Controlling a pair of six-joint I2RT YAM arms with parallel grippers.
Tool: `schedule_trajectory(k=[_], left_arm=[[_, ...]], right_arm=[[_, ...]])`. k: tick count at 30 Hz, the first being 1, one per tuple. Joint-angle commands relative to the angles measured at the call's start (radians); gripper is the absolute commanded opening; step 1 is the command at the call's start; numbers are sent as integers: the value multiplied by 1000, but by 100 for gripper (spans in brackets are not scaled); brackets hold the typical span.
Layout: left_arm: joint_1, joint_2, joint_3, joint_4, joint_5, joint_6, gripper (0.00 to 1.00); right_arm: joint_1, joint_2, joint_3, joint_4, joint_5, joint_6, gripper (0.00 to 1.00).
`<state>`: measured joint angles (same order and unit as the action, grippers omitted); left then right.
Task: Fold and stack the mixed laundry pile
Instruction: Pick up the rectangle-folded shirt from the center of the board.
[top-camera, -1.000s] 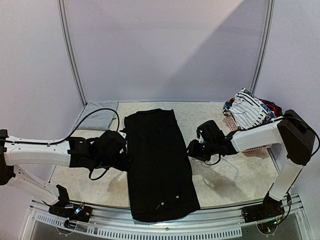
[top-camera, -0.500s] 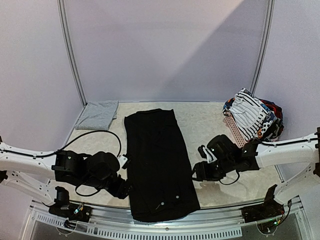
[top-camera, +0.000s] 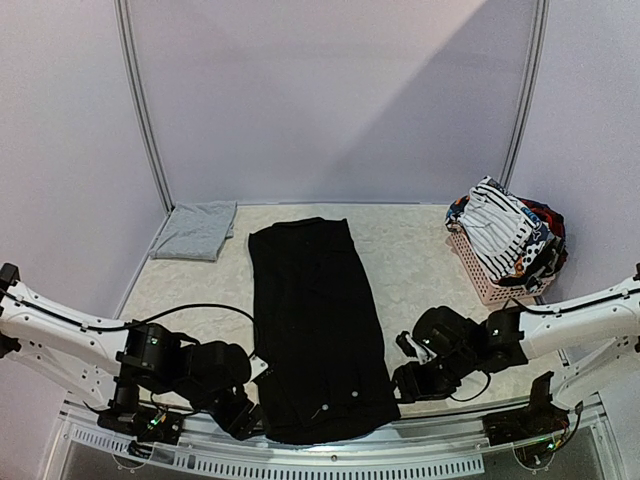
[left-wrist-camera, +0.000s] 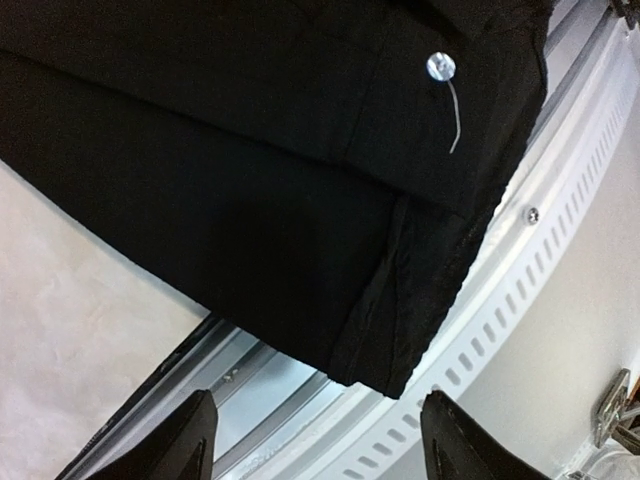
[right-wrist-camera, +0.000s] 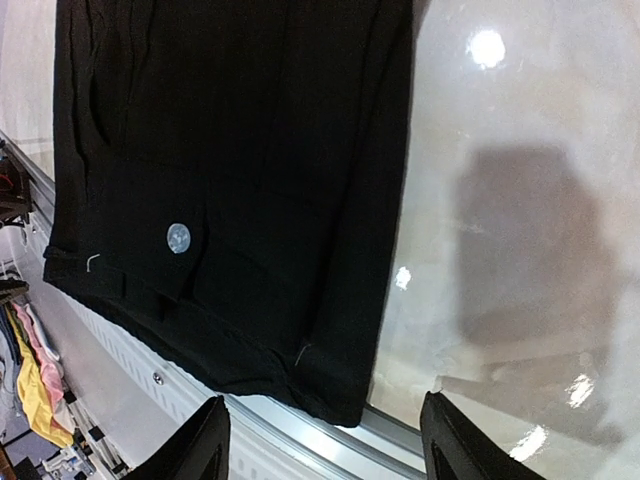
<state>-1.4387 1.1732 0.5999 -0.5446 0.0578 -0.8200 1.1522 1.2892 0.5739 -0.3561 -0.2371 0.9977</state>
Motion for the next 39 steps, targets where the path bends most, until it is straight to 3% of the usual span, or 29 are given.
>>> schedule_trajectory(k=[1,12,14,18,22,29,34,39], left_arm=[[-16,35,-22,43,60,-25,71],[-11,156,-41,238,67,-48,58],[-11,166,-42,252,63,-54,51],[-7,161,-42,257,40,-57,26],[-3,133,-40,221,5,-60,12],[11,89,-48,196,-29,-62,9],[15,84,-48,205,-35,-58,7],[20,80,-35,196,-49,-52,3]], right_arm=[[21,23,-21,35,-9,40,65],[32,87,-38,105,-31,51,54],[34,97,-40,113,-35,53,52],[38,111,-40,124,-41,54,47],[47,107,-42,126,-39,58,37],[61,110,-42,124,-41,68,19],[63,114,-34,132,-28,64,0],[64,112,6,95,-5,38,0]])
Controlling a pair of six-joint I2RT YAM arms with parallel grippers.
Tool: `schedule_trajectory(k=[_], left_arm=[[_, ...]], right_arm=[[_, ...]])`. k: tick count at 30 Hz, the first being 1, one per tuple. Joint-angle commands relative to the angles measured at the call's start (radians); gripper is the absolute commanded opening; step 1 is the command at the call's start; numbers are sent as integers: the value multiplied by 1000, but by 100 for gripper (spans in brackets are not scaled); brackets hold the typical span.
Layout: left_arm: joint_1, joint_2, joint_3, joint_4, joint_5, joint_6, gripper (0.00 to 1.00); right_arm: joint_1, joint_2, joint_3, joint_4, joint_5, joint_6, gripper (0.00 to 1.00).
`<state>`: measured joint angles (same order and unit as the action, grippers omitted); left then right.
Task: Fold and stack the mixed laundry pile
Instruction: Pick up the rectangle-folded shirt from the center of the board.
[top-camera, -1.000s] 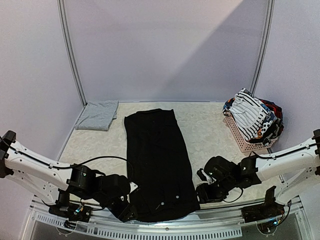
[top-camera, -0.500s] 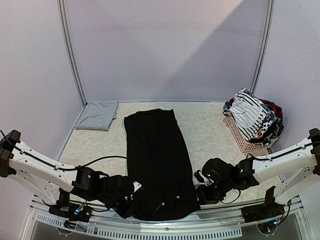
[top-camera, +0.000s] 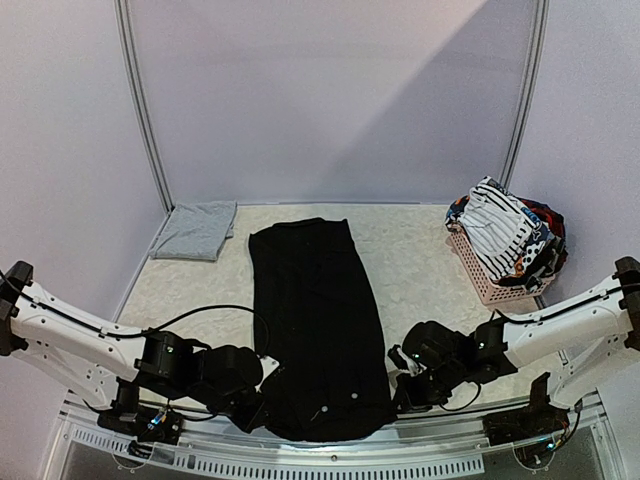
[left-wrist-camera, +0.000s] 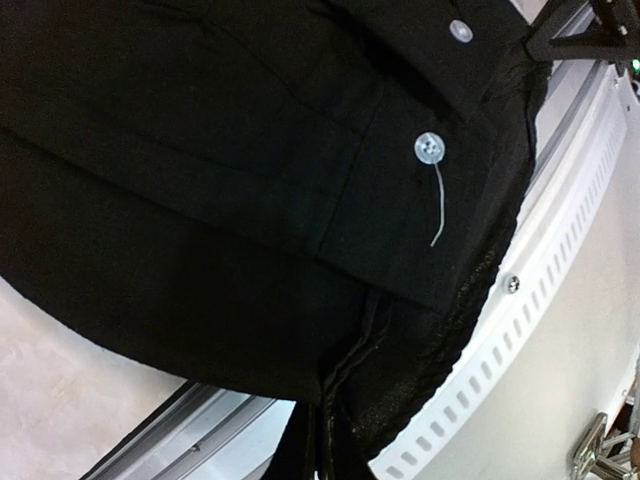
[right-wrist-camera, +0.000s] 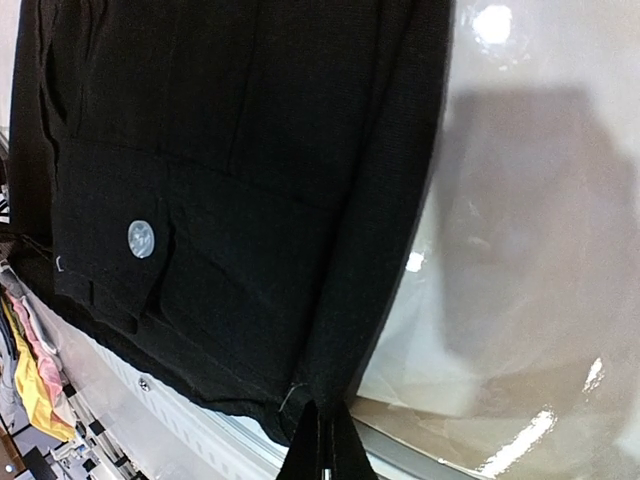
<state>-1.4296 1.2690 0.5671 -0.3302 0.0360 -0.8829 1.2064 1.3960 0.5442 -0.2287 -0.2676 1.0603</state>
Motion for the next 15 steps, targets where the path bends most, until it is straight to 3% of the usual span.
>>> schedule_trajectory(k=[1,15], left_arm=[[11,-21,4,-32,-32,12,2],[11,-126,77,-161,-243,18,0]], right_arm=[[9,1,45,-43,33,-29,0],[9,-92,198,-241,259,-77,0]])
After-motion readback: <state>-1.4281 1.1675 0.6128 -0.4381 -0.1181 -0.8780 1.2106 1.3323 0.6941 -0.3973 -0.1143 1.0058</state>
